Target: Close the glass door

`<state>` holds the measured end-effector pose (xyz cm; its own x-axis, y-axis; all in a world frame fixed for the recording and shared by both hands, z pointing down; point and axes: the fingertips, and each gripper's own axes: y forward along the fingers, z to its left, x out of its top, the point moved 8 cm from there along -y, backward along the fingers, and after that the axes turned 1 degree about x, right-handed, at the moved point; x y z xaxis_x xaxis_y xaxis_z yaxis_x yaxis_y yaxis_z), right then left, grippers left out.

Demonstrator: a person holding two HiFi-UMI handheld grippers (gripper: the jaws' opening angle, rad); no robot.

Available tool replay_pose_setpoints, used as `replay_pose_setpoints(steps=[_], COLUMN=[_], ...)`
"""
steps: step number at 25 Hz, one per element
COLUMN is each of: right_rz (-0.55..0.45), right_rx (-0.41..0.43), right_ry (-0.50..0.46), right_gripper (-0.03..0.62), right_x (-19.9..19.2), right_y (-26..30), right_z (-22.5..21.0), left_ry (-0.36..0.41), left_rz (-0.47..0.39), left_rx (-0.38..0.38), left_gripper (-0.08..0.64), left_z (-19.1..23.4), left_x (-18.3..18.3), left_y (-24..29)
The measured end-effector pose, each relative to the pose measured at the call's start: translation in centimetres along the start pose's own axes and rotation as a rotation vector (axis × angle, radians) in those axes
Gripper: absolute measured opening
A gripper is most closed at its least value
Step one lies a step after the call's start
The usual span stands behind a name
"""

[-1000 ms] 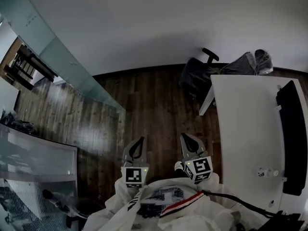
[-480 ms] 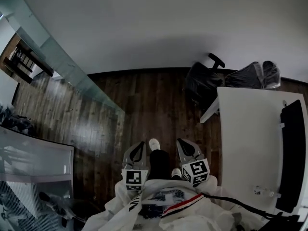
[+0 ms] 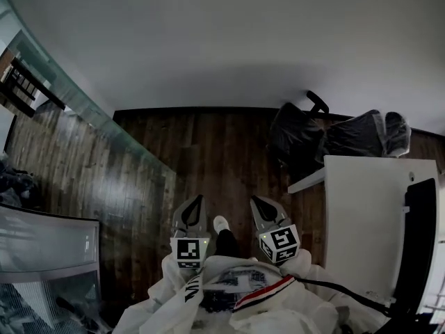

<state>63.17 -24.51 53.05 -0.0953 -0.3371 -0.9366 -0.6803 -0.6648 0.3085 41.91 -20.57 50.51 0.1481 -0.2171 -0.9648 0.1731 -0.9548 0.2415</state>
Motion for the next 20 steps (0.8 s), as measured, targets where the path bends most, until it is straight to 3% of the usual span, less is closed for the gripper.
replay_pose_setpoints(steps=[15, 20], right_rz=[0.012, 0.041], right_rx=[0.105, 0.178], right_ry=[-0.082, -0.112], right_gripper=[0.006, 0.006], right_x=[5.5, 6.4], right_y=[15.2, 18.5], right_z=[3.9, 5.8], left_ry=[-0.103, -0.135], left_rz=[0.012, 0.017], left_rx=[0.140, 0.236], left_gripper=[0.002, 0.002], left_z=[13.2, 16.7], left_x=[-2.0, -2.9], left_y=[3.3, 2.5])
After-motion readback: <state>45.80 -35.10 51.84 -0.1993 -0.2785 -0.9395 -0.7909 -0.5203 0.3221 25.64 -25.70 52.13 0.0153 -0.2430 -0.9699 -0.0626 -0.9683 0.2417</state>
